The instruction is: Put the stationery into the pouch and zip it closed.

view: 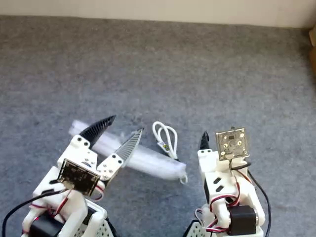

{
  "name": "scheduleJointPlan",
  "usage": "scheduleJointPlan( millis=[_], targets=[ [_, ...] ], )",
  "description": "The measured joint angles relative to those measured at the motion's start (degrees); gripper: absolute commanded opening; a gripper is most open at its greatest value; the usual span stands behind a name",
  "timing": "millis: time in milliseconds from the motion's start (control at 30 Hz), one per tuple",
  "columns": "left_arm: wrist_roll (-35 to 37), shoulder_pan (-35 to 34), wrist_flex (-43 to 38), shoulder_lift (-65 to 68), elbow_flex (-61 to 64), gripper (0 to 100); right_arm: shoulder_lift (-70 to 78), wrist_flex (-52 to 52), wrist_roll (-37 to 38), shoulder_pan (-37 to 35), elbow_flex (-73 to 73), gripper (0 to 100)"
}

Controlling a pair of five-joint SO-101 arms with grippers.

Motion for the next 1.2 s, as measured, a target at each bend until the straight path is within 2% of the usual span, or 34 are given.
scheduleJointPlan(
  millis=[267,367,600,733,800,900,967,1200],
  targets=[
    [0.0,-2.3,-19.4,0.2,15.6,22,0.1,0.0,0.0,0.0,0.0,23.7],
    [0.0,-4.6,-21.5,0.3,16.7,22,0.0,0.0,0.0,0.1,0.0,23.7],
    [0.0,-9.8,-21.7,0.3,16.7,21,0.0,0.0,0.0,0.1,0.0,23.5],
    [0.0,-14.2,-21.7,0.3,16.7,13,0.0,0.0,0.0,0.1,0.0,23.4],
    [0.0,-16.3,-20.5,0.3,16.7,8,0.0,0.0,0.0,0.1,0.0,20.3],
    [0.0,-17.9,-17.7,0.3,16.7,0,0.0,0.0,0.0,0.1,0.0,9.0],
    [0.0,-19.5,-15.8,0.3,16.7,1,0.0,0.0,0.0,0.1,0.0,2.8],
    [0.0,-24.1,-9.2,0.3,16.7,1,0.0,0.0,2.5,0.1,0.0,2.0]
  ],
)
